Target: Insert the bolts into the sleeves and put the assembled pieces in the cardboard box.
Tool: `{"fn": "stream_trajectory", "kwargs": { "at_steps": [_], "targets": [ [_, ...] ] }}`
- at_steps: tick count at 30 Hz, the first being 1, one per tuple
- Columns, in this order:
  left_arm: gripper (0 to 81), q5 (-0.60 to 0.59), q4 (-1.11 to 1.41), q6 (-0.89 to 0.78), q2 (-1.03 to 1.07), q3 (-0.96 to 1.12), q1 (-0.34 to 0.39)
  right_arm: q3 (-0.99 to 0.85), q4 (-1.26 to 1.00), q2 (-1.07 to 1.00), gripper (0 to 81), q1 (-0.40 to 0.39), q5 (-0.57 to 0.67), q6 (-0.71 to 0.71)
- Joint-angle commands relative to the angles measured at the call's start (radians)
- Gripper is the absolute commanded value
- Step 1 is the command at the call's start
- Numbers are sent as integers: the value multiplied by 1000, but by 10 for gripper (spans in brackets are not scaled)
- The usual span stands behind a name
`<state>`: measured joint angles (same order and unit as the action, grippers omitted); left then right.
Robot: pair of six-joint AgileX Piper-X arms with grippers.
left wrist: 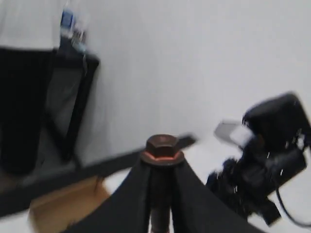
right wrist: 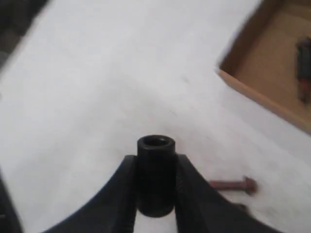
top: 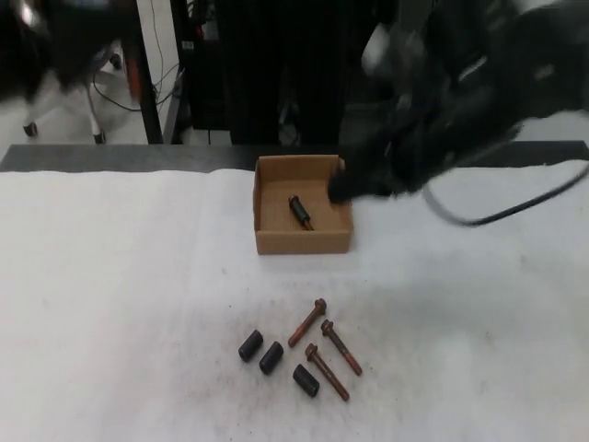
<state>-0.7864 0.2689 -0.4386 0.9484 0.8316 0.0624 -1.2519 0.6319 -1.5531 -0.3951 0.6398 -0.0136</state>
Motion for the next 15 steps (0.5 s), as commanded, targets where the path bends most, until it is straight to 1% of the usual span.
{"fn": "stream_trajectory", "kwargs": {
  "at_steps": [1, 2, 4, 7, 9, 11, 15],
  "targets": [
    [3, -27, 116, -71, 12, 7, 3, 76, -212, 108, 6, 9, 356, -65],
    [3, -44, 206, -139, 27, 7, 2, 97, -259, 128, 6, 6, 406, -86],
    [3, -86, 348, -239, 66, 7, 17, 129, -370, 171, 6, -24, 498, -154],
    [3, -170, 489, -309, 133, 7, 65, 156, -480, 215, 6, -93, 510, -178],
    [3, -223, 505, -314, 166, 7, 113, 157, -529, 225, 6, -149, 473, -178],
    [3, -260, 505, -309, 190, 7, 157, 157, -573, 226, 6, -195, 404, -178],
    [3, -276, 505, -262, 206, 7, 201, 157, -593, 226, 6, -235, 275, -178]
  ]
}}
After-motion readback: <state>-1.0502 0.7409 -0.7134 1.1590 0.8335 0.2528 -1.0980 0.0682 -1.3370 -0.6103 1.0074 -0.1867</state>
